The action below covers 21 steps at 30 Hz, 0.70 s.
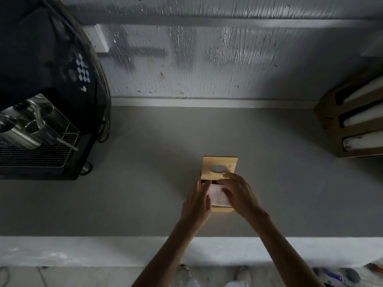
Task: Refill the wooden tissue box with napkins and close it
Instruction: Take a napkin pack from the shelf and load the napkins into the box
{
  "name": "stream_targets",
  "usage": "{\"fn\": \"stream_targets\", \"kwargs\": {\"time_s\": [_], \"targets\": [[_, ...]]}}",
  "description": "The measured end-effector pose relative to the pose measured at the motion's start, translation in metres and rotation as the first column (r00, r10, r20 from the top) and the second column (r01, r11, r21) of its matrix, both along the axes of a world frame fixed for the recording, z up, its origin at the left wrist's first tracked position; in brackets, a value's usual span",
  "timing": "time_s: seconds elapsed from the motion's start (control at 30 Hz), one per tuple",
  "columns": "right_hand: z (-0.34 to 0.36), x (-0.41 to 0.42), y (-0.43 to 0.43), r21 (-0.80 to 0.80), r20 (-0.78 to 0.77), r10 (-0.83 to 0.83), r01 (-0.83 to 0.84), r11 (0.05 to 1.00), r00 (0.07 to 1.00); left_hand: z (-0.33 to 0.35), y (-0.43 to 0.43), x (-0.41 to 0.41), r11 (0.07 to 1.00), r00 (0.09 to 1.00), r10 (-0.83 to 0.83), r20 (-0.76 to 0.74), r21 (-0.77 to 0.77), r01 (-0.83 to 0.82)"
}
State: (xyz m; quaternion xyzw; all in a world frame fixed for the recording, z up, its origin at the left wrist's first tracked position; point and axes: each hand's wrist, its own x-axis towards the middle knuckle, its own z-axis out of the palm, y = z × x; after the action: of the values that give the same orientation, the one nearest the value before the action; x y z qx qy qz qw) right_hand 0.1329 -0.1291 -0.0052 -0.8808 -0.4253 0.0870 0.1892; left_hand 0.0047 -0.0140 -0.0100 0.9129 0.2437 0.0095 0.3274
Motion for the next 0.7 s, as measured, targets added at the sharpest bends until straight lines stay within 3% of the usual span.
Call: {"fn": "stream_targets", "kwargs": {"time_s": [0.13,0.3,0.4,0.6,0.7], "targets": [[-0.016,-0.013,-0.024,-0.033,0.02,-0.037,0.038,0.999,0.999,-0.006,0.011,0.008,0.99,0.994,-0.093,-0.062,0.104,0.099],[-0.022,-0.019,-0.026,-0.005,0.013,-0.088,0.088,0.996,0.996,-0.009,0.006,0.004,0.99,0.99,-0.063,-0.13,0.121,0.078],[-0.023,-0.021,-0.028,-0.014,0.016,-0.148,0.148,0.989,0.989,-0.01,0.003,0.001,0.983,0.994,-0.053,-0.091,0.173,0.068],[-0.021,-0.028,-0.029,-0.039,-0.014,-0.223,0.222,0.974,0.975,-0.01,0.008,0.004,0.998,0.994,-0.002,-0.106,0.054,0.008],[-0.021,-0.029,-0.027,-0.006,0.0,-0.235,0.234,0.972,0.972,-0.011,0.007,0.008,0.997,0.989,-0.006,-0.145,0.078,0.018]]}}
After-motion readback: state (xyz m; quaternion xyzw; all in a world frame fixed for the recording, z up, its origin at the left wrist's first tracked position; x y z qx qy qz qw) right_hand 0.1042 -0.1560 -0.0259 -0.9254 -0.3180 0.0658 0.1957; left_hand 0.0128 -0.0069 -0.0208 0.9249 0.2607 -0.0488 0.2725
